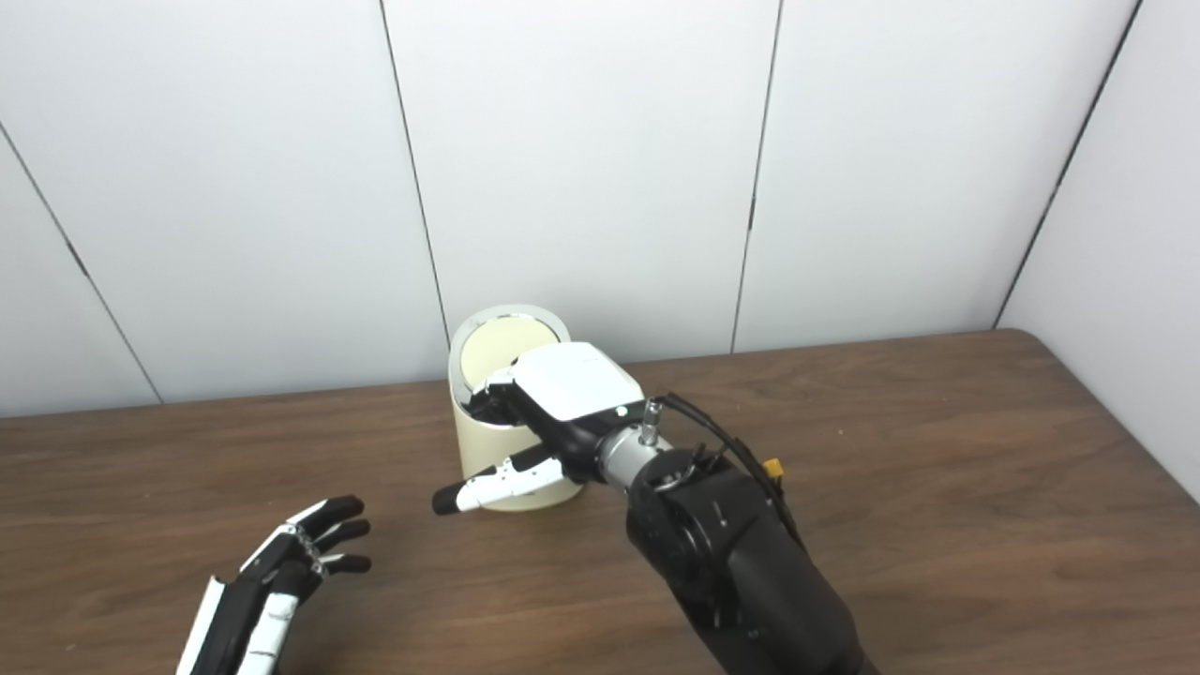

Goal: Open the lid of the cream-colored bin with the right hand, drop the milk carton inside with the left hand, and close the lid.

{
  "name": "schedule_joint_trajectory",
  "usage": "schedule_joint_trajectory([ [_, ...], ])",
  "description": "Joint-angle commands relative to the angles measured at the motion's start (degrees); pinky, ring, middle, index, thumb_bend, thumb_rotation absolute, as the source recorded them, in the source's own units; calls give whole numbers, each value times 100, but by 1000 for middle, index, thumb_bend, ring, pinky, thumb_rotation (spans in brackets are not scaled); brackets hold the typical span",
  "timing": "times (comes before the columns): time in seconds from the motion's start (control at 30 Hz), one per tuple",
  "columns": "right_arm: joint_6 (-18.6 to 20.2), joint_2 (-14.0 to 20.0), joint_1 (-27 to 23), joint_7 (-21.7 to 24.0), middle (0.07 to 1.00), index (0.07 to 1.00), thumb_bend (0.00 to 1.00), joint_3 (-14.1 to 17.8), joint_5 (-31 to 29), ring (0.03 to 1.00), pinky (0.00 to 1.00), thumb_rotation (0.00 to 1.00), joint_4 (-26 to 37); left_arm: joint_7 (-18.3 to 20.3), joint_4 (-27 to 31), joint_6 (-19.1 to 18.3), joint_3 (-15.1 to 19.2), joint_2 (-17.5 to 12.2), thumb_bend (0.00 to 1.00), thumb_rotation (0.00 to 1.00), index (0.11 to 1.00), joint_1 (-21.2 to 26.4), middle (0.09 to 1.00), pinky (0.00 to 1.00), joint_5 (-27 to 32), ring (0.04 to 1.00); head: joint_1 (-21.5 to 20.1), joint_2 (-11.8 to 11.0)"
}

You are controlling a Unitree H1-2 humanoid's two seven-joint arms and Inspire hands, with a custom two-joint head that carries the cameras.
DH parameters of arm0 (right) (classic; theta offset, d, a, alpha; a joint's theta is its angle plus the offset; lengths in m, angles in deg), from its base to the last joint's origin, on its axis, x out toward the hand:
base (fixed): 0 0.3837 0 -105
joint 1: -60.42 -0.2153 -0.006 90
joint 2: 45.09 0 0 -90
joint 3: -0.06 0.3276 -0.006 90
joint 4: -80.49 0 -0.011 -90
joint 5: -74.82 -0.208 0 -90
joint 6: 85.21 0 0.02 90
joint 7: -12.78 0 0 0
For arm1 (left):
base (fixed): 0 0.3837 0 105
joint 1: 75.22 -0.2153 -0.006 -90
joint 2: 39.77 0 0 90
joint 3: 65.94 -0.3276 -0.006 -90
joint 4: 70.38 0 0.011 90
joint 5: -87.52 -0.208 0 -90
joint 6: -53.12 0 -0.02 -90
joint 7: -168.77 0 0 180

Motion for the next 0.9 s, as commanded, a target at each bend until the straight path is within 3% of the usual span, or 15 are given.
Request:
schedule_joint_trajectory([
  [0.0,140,17,295,519,827,760,918,-209,-155,892,903,905,-581,-61,174,36,-28,35,685,848,817,29,823,655,-42,786,-8,7],
  [0.5,193,145,472,322,828,770,944,-229,-333,904,910,908,-740,-96,236,-21,-27,28,694,856,814,-10,819,653,-100,782,9,26],
  [0.63,295,199,478,458,840,788,923,-184,-320,907,918,903,-559,-89,215,11,-33,18,688,860,816,-8,821,651,-110,780,9,26],
  [0.87,314,196,446,289,847,809,866,145,-477,895,876,826,17,-89,209,-5,-22,6,689,855,815,-10,820,650,-79,780,-10,26],
])
